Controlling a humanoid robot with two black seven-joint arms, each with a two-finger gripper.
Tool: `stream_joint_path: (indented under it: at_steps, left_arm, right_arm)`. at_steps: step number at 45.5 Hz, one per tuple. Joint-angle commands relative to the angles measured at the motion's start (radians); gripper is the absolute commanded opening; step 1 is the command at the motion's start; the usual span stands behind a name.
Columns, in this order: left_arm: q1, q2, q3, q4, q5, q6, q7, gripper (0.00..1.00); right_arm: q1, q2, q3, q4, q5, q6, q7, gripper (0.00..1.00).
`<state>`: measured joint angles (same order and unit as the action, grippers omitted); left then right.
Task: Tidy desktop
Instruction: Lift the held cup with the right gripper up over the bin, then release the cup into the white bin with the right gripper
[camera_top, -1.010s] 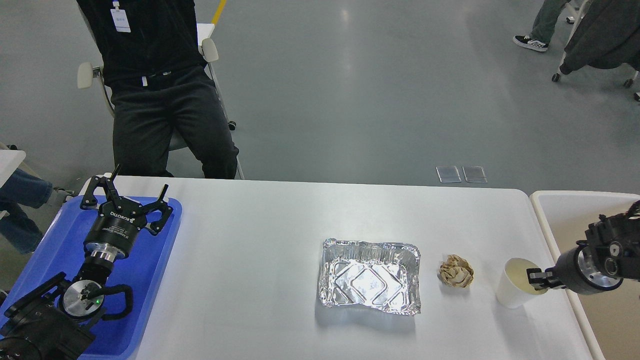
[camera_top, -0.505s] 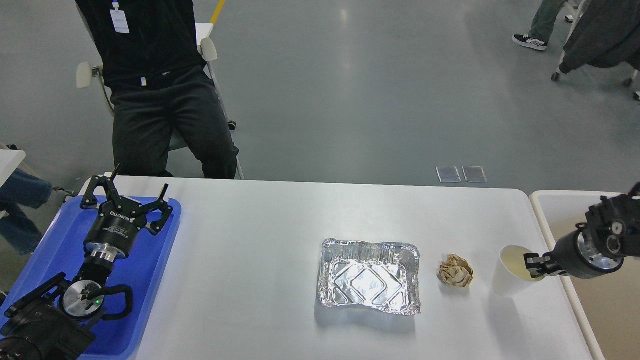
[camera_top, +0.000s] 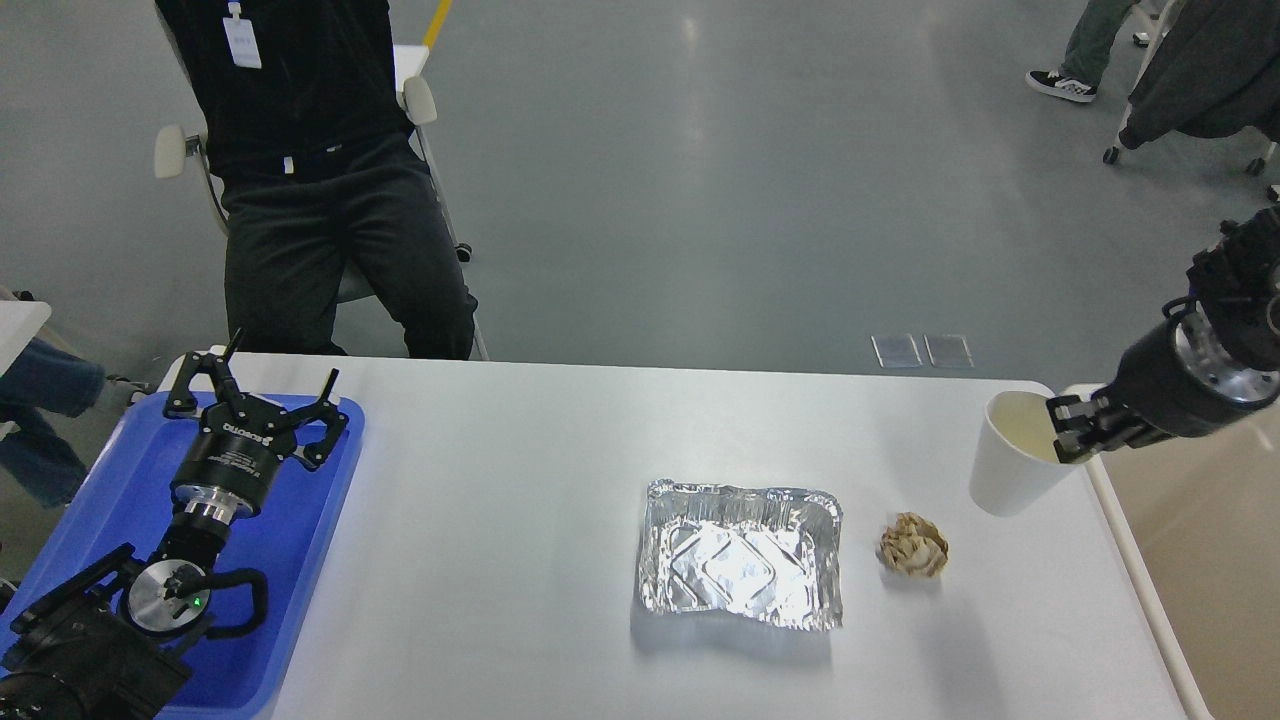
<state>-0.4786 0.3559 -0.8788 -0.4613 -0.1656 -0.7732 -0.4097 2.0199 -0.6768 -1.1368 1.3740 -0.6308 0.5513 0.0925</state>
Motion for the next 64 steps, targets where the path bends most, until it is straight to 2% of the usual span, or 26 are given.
stream_joint_path:
  at_steps: [1, 14, 28, 41, 54, 64]
  left_arm:
    - [0.0, 0.0, 0.0, 0.0, 0.0, 0.0, 0.0, 0.99]
    - [0.0, 0.0, 0.0, 0.0, 0.0, 0.0, 0.0, 0.99]
    - [0.0, 0.0, 0.0, 0.0, 0.0, 0.0, 0.0, 0.99]
    - [0.0, 0.0, 0.0, 0.0, 0.0, 0.0, 0.0, 0.99]
    - [0.0, 0.001, 0.0, 0.0, 0.0, 0.0, 0.0, 0.99]
    - [0.0, 0.001, 0.0, 0.001, 0.0, 0.0, 0.0, 0.99]
  right_arm:
    - [0.217, 0.002, -0.014, 0.082, -0.003, 0.119, 0.0, 0.0]
    - [0.411, 0.003, -0.012, 0.085, -0.004, 0.232, -0.002, 0.0]
    - [0.565, -0.006, -0.006, 0.086, -0.004, 0.234, 0.0, 0.0]
    - [0.556, -0.044, -0.014, 0.082, -0.01, 0.234, -0.002, 0.0]
    - [0.553, -0.2, -0.012, 0.076, -0.073, 0.234, -0.003, 0.0]
    - [0.473, -0.415, -0.009, 0.048, -0.147, 0.214, -0.003, 0.0]
